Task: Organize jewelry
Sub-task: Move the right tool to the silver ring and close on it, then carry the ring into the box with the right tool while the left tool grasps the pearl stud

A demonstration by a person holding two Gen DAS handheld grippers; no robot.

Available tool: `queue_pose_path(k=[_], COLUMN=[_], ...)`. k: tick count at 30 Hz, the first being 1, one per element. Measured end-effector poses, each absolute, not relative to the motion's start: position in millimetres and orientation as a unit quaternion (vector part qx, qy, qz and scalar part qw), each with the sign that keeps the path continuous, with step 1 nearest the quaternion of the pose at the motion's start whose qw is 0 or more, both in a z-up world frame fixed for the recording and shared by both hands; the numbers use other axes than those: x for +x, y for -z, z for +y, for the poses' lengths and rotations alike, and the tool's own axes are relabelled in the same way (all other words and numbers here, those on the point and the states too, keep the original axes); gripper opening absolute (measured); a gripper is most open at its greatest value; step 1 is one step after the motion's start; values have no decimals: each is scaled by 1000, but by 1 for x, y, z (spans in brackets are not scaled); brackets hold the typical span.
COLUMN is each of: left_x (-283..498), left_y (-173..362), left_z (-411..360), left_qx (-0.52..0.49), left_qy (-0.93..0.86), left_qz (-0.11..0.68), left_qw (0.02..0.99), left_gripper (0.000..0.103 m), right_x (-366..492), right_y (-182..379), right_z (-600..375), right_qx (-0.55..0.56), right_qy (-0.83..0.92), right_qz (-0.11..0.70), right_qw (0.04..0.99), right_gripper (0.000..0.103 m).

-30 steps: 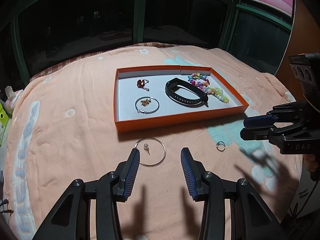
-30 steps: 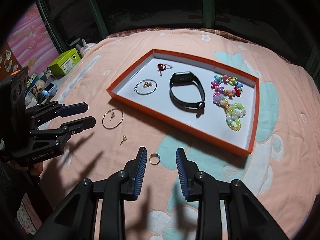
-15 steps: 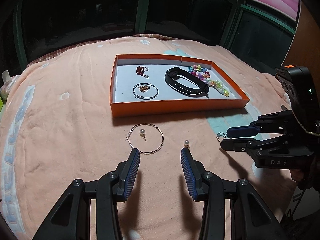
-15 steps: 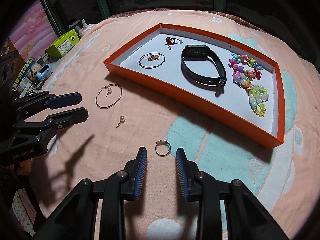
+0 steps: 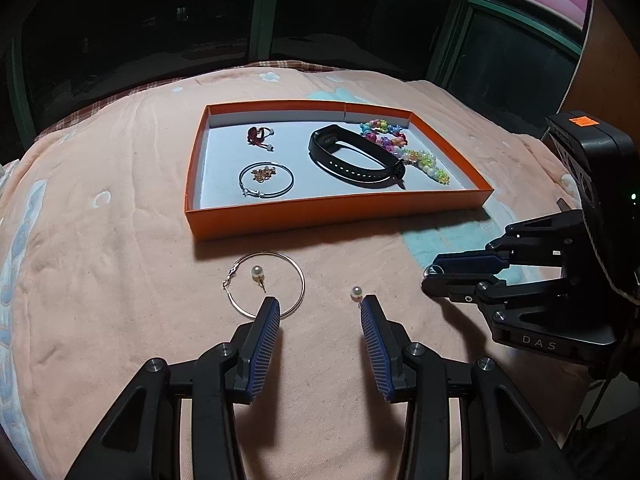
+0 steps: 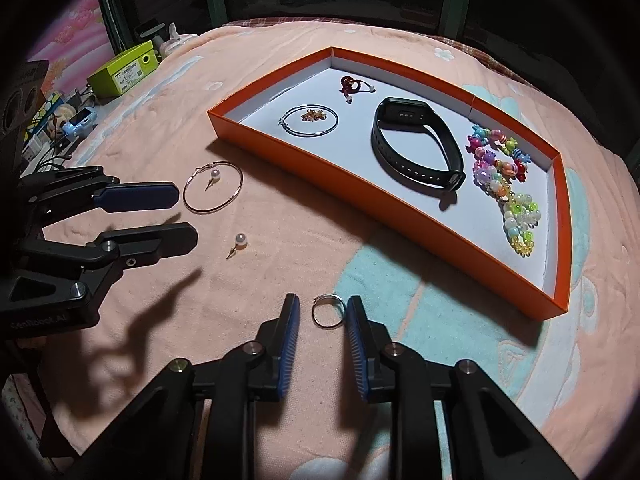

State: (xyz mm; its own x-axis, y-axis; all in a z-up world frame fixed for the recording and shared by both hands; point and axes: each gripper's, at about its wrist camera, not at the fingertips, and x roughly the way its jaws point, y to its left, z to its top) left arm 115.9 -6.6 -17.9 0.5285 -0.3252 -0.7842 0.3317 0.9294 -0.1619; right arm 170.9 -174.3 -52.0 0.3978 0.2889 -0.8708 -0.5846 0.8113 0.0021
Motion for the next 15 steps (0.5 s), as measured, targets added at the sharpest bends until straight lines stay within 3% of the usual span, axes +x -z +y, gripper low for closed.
queue_pose_path(k=[7, 12, 15], left_x=[124, 129, 132], left_y=[22, 30, 32], left_z=[-26, -36, -38], left_qx=[24, 36, 41], left_qy=[210, 219, 218], left_qz=[447, 451, 451], left_qw=[869, 864, 864], left_gripper=[42, 27, 24], right_x=[172, 174, 176], right_y=[51, 50, 48], right_z=[-182, -190, -194], right_qx=[-142, -124, -114], right_qy=[-270, -269, -271], right_qz=[481, 482, 484], right_qw=[822, 824, 824], right_gripper=[20, 20, 20])
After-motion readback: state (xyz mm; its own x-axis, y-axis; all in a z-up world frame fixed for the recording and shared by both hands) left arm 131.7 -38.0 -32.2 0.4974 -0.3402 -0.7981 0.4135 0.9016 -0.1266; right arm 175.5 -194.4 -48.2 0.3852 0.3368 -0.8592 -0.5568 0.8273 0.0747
